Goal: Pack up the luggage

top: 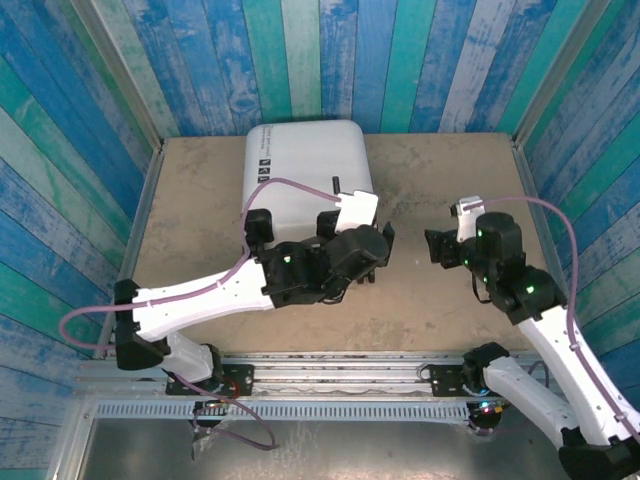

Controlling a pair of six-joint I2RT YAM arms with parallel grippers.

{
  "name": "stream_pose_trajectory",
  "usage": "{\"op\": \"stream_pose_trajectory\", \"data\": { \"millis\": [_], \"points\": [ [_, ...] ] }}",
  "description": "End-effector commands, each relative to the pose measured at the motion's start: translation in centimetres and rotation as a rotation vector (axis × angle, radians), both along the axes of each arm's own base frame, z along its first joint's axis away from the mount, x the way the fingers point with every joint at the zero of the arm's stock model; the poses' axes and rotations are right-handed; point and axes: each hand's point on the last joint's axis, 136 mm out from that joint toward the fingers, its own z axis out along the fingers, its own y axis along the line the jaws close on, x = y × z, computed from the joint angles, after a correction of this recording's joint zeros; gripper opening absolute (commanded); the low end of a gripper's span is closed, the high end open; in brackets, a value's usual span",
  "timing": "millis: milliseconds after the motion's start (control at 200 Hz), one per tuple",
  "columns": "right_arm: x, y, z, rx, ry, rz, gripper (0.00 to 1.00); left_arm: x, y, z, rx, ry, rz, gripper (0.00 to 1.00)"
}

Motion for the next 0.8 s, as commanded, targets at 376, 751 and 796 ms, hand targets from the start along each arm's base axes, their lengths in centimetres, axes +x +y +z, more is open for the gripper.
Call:
{"op": "stream_pose_trajectory", "data": {
  "millis": [376,751,796],
  "points": [
    [-0.4,3.8,-3.1,0.179,-0.134,0.186,0.84,-0.9,-0.3,-11.2,0.156,0.398,0.162,0.89],
    [-0.3,4.5,-5.8,0.221,-0.026,0.181,0.84,2.8,-1.0,-13.8,0.03,0.445,0.221,0.85],
    [-0.2,4.3,-6.5,0.226,-0.012,0.158,0.84,3.2,-1.2,-13.9,0.019,0.446,0.217,0.84]
  ]
}}
